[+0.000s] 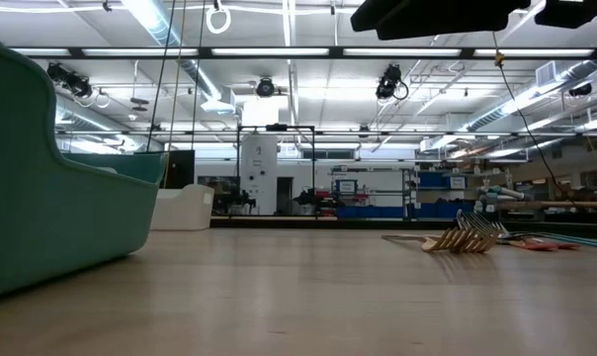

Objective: Sort silverware by color (type)
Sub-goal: Put the gold fork into the black bin

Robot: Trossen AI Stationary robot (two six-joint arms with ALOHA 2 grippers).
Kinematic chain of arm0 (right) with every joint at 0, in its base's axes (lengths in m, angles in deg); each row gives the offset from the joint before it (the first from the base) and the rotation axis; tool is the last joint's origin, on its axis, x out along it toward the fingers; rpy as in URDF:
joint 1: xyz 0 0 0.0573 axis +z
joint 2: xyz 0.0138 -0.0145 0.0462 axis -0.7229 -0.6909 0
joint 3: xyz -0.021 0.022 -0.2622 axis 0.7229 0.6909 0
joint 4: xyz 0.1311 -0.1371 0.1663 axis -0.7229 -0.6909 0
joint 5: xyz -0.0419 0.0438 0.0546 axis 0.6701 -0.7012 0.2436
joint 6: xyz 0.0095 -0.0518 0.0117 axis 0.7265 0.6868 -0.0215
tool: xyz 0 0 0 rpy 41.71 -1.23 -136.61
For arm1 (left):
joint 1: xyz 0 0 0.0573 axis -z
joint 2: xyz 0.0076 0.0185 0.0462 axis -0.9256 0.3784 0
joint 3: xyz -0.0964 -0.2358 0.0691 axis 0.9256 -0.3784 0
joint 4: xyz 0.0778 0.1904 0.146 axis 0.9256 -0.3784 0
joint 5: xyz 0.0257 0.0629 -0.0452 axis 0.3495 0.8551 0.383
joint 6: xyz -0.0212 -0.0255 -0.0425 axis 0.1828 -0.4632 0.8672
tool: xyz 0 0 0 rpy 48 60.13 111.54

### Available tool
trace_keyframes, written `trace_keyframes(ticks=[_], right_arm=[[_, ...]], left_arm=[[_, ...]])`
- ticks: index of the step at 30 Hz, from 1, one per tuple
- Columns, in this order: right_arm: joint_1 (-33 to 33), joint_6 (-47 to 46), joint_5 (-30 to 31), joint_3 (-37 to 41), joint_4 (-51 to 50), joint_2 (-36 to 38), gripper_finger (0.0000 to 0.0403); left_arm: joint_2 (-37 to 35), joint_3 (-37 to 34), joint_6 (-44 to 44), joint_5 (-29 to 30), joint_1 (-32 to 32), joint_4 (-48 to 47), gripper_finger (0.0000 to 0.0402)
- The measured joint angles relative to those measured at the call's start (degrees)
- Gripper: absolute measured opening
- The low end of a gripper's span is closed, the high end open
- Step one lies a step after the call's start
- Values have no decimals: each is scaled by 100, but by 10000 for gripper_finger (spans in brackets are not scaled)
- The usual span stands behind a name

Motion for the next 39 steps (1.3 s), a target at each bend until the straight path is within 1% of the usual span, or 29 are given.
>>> trace_keyframes(ticks=[4, 9, 12, 17, 20, 24, 27, 29, 31, 34, 39], right_arm=[[-1, 1, 1, 0, 0, 0, 167], [-3, 16, 10, 0, 0, 0, 167], [-1, 5, 10, 0, 2, 0, 167], [-1, -2, 45, 0, 11, 0, 167], [-3, -68, 51, 0, -30, 0, 167], [-29, -573, 89, -1, -226, 0, 167], [-120, -1076, 89, -2, -565, 0, 167], [-219, -1232, 67, -2, -750, 0, 167], [-327, -1316, 32, -2, -950, 0, 167], [-500, -1355, -126, -2, -1194, 0, 167], [-834, -1590, -418, -2, -1642, 0, 166]], left_arm=[[-2, 2, 2, 10, -42, -111, 116], [-2, 2, -344, 44, -45, -135, 116], [-2, 2, -604, 352, -42, -133, 116], [-2, 2, -622, 1303, -45, -173, 116], [-2, 63, -611, 1518, -45, -166, 116], [-2, 342, -607, 1733, -45, -133, 116], [-2, 623, -478, 2180, -44, -125, 116], [-4, 807, -411, 2460, -64, -81, 116], [-4, 937, -373, 2590, -107, 37, 116], [-4, 1060, -365, 2606, -173, 197, 116], [-4, 1073, -351, 2611, -339, 566, 116]])
